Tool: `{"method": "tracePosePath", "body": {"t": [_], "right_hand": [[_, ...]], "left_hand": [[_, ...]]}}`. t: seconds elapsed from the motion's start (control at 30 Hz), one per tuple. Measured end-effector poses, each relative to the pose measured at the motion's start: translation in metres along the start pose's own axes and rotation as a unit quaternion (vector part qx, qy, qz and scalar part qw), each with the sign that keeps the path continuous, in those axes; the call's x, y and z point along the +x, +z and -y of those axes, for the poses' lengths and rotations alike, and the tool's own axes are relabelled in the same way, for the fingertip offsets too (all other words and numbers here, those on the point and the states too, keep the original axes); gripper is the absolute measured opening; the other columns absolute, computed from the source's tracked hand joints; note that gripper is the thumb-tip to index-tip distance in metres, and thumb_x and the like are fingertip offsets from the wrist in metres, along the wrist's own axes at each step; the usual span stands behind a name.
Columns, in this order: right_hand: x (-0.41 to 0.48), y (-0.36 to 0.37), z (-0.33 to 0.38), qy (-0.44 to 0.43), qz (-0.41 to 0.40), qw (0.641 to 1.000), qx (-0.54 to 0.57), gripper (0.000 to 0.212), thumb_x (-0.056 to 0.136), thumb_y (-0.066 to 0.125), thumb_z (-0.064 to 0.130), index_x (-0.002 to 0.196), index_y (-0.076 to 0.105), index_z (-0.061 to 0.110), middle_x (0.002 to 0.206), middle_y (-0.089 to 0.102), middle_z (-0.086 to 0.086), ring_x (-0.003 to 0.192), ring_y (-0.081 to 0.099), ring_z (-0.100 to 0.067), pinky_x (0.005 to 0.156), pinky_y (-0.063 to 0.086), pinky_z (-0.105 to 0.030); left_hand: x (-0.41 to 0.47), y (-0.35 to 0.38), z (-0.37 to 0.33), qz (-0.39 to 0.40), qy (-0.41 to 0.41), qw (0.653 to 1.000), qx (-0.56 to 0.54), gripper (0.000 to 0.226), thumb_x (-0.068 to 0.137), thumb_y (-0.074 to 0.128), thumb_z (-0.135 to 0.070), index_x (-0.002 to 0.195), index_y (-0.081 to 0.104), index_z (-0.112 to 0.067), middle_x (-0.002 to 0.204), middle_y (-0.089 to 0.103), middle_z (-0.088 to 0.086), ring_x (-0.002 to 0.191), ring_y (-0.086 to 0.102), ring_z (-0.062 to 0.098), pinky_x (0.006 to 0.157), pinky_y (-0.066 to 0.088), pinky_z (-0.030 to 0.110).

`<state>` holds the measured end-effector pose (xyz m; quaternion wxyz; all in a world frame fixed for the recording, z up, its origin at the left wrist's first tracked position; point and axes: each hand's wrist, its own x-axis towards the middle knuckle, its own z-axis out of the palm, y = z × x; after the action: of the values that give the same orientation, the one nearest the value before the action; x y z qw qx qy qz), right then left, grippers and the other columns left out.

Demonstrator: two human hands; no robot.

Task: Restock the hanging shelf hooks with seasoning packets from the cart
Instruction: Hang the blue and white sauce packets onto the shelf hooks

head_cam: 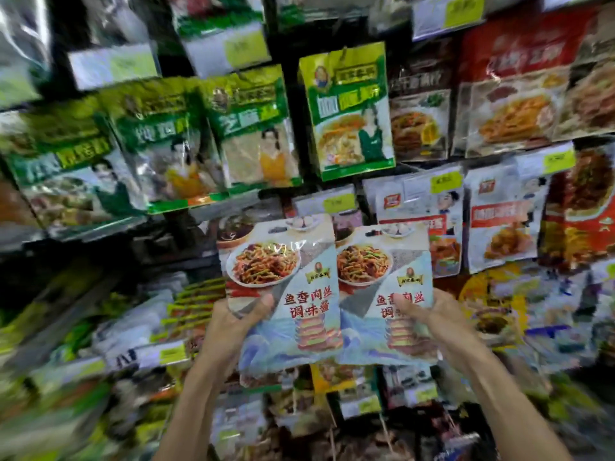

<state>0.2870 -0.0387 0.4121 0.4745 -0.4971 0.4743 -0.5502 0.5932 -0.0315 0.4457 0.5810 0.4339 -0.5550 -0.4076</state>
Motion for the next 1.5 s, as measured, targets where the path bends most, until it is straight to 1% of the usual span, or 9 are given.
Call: {"method": "tracePosePath", "body": {"t": [0.07,0.17,0.27,0.43,0.57,0.67,1.1,1.37,1.5], "right_hand": [[0.003,0.029,-0.002,-0.006,0.023,1.000,-0.003,0.044,0.074,0.077,0.032,0.094,0.063,-0.005,0.083,0.071,-0.018,0.072,0.067,-0.037,0.061,0.054,-0.054],[0.003,0.057,-0.004,0.009,0.055,0.996,0.067,0.064,0.062,0.085,0.044,0.086,0.054,-0.007,0.086,0.052,-0.016,0.075,0.047,-0.029,0.056,0.039,-0.033],[0.005,0.070,-0.009,0.004,0.043,0.998,0.052,0.062,0.058,0.085,0.047,0.083,0.058,-0.003,0.080,0.057,-0.022,0.069,0.055,-0.029,0.060,0.043,-0.036],[0.009,0.069,-0.016,-0.010,-0.012,1.000,0.004,0.043,0.069,0.076,0.039,0.096,0.066,0.007,0.090,0.073,-0.012,0.077,0.070,-0.031,0.066,0.057,-0.045],[0.008,0.062,-0.017,-0.008,-0.040,0.999,0.007,0.044,0.068,0.075,0.037,0.101,0.066,0.009,0.086,0.075,-0.006,0.074,0.073,-0.024,0.053,0.057,-0.031],[0.008,0.059,-0.017,-0.001,-0.054,0.998,0.023,0.039,0.067,0.075,0.036,0.099,0.066,0.014,0.086,0.076,-0.002,0.073,0.073,-0.020,0.049,0.055,-0.026],[0.008,0.065,-0.011,0.024,-0.049,0.998,0.015,0.034,0.072,0.073,0.030,0.096,0.066,0.007,0.081,0.074,-0.014,0.069,0.072,-0.034,0.055,0.057,-0.057],[0.005,0.077,-0.008,0.012,-0.021,1.000,0.017,0.034,0.068,0.073,0.030,0.095,0.068,0.010,0.085,0.076,-0.008,0.072,0.073,-0.021,0.050,0.055,-0.027],[0.007,0.086,-0.006,0.017,0.000,1.000,0.015,0.032,0.070,0.073,0.032,0.094,0.069,0.010,0.084,0.076,-0.007,0.074,0.073,-0.024,0.050,0.055,-0.031]], "left_hand": [[-0.001,-0.030,0.001,-0.009,0.006,1.000,0.008,0.025,0.071,0.075,-0.033,0.090,0.078,-0.018,0.098,0.075,0.006,0.092,0.071,0.022,0.083,0.055,0.042],[0.006,-0.060,0.008,-0.008,0.003,1.000,-0.013,0.047,0.065,0.081,-0.040,0.097,0.074,-0.007,0.104,0.073,0.011,0.098,0.067,0.026,0.085,0.056,0.039],[0.019,-0.075,0.018,0.003,-0.036,0.998,-0.056,0.068,0.058,0.087,-0.040,0.105,0.067,0.005,0.107,0.069,0.022,0.100,0.064,0.035,0.089,0.053,0.048],[0.058,-0.079,0.026,0.031,-0.065,0.993,-0.097,0.026,0.074,0.068,-0.013,0.097,0.069,0.000,0.096,0.073,0.015,0.086,0.070,0.026,0.076,0.059,0.037],[0.088,-0.074,0.035,0.056,-0.071,0.989,-0.113,0.016,0.084,0.063,-0.003,0.097,0.068,0.003,0.092,0.074,0.013,0.081,0.071,0.023,0.073,0.059,0.035],[0.101,-0.074,0.042,0.070,-0.077,0.986,-0.130,0.016,0.081,0.064,-0.006,0.095,0.069,0.001,0.093,0.074,0.015,0.082,0.071,0.024,0.069,0.058,0.033],[0.115,-0.077,0.056,0.055,-0.084,0.985,-0.140,0.020,0.081,0.068,-0.013,0.098,0.070,-0.002,0.097,0.074,0.015,0.087,0.072,0.026,0.066,0.058,0.032],[0.132,-0.072,0.062,0.020,-0.115,0.987,-0.112,0.021,0.081,0.071,-0.018,0.097,0.070,-0.005,0.097,0.074,0.014,0.090,0.071,0.027,0.070,0.059,0.035],[0.135,-0.068,0.063,-0.005,-0.137,0.985,-0.103,0.019,0.085,0.069,-0.019,0.093,0.068,-0.002,0.088,0.075,0.010,0.082,0.073,0.022,0.060,0.057,0.028]]}}
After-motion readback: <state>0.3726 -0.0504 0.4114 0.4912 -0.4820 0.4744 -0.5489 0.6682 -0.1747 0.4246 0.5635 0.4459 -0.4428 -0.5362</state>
